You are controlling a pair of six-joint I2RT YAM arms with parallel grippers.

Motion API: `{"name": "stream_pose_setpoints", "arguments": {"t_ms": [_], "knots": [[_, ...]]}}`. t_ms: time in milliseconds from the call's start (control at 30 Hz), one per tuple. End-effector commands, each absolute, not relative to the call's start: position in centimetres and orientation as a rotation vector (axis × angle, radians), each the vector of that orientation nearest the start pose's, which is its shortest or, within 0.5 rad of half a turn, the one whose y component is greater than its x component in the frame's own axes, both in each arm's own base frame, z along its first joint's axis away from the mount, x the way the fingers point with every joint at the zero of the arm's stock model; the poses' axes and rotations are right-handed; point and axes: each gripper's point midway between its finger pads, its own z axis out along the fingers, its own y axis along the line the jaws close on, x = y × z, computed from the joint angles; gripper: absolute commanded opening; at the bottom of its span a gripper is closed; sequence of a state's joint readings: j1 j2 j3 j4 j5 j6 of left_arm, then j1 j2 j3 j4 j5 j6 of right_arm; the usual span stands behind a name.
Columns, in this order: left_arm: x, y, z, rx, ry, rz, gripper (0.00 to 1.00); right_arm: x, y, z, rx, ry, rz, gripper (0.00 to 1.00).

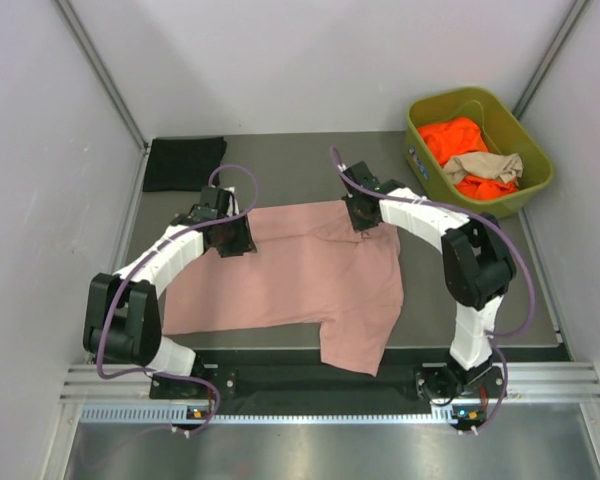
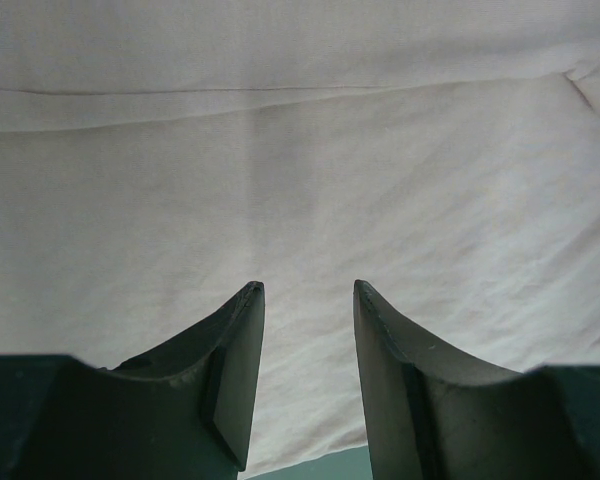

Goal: Fold and stack the t-shirts
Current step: Fold the tshirt

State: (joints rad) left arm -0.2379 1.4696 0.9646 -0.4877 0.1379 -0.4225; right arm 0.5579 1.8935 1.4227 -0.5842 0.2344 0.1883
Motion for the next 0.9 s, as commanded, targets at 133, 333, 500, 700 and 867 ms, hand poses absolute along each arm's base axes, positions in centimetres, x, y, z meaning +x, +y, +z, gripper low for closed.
{"name": "stream_pose_setpoints", "arguments": {"t_ms": [133, 333, 500, 700, 867], "knots": [[32.3, -12.2, 9.7, -0.144, 2.574, -0.433, 0.46, 45.3, 20.3, 8.0, -0.346, 2.438, -0.040, 0.00], [31.5, -11.6, 10.1, -0.153, 2.568, -0.410, 0.46, 47.6, 21.5, 10.3, -0.327, 2.396, 0.010, 0.15], [31.2, -11.5, 10.3, -0.166, 2.554, -0.414, 0.46, 44.2, 20.9, 11.6, -0.294, 2.442, 0.074, 0.35], [31.0, -11.9, 10.3, -0.176, 2.553, -0.443, 0.46, 40.0, 21.1, 10.7, -0.189, 2.524, 0.278, 0.36], [31.1, -12.1, 10.3, -0.179, 2.553, -0.460, 0.46, 39.5, 21.1, 9.4, -0.157, 2.545, 0.355, 0.34]]}}
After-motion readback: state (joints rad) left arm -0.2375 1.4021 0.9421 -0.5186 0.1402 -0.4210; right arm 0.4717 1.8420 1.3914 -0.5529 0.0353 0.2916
